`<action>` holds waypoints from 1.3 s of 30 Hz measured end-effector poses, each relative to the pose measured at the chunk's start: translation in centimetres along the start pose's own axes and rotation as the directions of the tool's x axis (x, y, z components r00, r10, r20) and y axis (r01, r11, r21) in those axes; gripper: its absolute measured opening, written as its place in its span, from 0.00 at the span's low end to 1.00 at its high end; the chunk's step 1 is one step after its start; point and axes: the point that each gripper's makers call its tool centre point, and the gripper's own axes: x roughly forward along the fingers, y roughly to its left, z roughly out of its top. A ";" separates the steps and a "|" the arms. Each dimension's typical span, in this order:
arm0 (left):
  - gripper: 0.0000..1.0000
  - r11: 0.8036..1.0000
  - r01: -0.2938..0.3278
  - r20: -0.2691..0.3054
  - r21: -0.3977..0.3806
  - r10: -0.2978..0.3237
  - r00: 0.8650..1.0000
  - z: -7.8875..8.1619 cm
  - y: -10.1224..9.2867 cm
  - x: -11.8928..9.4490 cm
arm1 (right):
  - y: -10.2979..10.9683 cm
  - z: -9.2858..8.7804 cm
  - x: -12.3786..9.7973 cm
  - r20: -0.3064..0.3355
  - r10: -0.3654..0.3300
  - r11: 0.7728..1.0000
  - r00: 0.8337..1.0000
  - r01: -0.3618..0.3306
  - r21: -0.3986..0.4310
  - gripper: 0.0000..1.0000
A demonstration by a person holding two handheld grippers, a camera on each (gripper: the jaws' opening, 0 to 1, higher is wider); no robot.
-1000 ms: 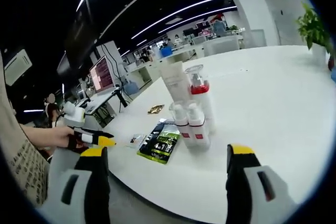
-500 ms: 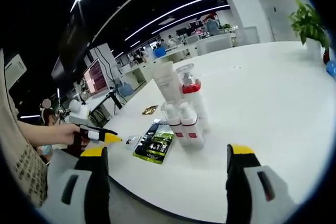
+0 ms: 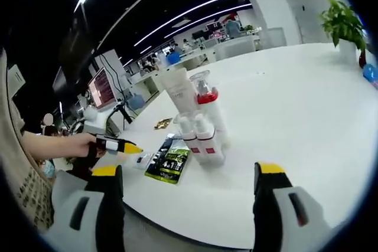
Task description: Arrange the skincare products in the storage area until every visible bottle or jar stands upright without overlapping.
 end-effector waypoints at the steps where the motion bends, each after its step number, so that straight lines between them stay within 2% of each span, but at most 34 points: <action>1: 0.80 1.000 0.001 -0.006 0.008 -0.001 1.000 0.1 0.1 0.2 | 0.0 0.0 0.0 0.001 -0.001 1.000 1.000 0.001 0.003 0.92; 7: 0.80 1.000 -0.002 0.005 0.014 0.002 1.000 1.5 0.4 0.8 | 0.0 -0.2 0.1 -0.013 -0.003 1.000 1.000 0.003 -0.005 0.92; 18: 0.79 0.998 -0.004 -0.018 0.067 0.005 1.000 3.1 0.8 2.1 | -0.6 -0.1 -0.1 -0.001 -0.016 1.000 1.000 0.016 0.008 0.91; 26: 0.79 0.993 -0.029 -0.040 0.115 0.034 0.999 4.8 1.6 3.5 | -0.6 0.0 -0.1 0.006 -0.017 1.000 1.000 0.017 0.014 0.91; 31: 0.78 0.993 -0.052 -0.043 0.103 0.057 0.997 5.8 1.9 3.9 | -0.6 0.3 -0.1 0.020 -0.007 1.000 1.000 0.007 0.027 0.91; 36: 0.76 0.988 -0.070 -0.078 0.136 0.081 0.994 6.3 2.2 4.9 | -0.7 0.5 -0.2 0.031 -0.016 0.999 0.999 0.015 0.033 0.91; 39: 0.73 0.989 -0.083 -0.090 0.122 0.094 0.991 6.7 2.5 5.6 | -0.7 0.6 -0.2 0.038 -0.019 0.999 0.999 0.018 0.039 0.91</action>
